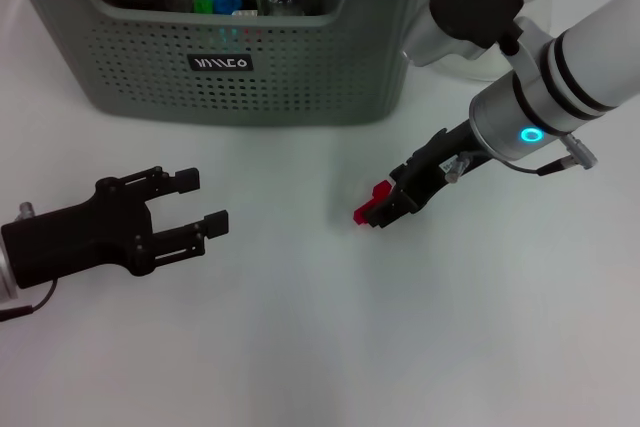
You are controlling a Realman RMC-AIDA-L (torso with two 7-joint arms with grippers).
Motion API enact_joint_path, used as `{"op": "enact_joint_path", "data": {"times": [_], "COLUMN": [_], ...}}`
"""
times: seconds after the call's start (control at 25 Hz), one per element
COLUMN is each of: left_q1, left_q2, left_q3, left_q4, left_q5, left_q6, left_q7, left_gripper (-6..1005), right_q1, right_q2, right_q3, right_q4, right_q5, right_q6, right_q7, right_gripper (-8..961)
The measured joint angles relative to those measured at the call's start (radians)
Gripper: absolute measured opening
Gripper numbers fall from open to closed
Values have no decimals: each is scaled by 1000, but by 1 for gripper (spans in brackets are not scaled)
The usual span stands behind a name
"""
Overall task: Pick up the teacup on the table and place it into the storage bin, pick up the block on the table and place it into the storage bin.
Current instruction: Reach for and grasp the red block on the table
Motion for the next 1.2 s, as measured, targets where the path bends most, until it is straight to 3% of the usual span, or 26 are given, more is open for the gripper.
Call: {"op": "enact_joint_path", "data": {"times": [0.44,1.2], "left_q1": [3,6], "left_q2": [0,0], "left_q3": [0,-2], "left_q4": [0,0], "left_q5": [0,0], "left_q6": [0,-12], "left_q7": [0,3], "left_gripper": [739,739], "right_q1": [71,122], "right_q2": [0,1], "right_q3": [-36,-79], "right_q4": [58,41], "right_q5": [-9,-72], "right_q6": [-5,-17], "right_q7": [32,127], "right_gripper": [777,778]}}
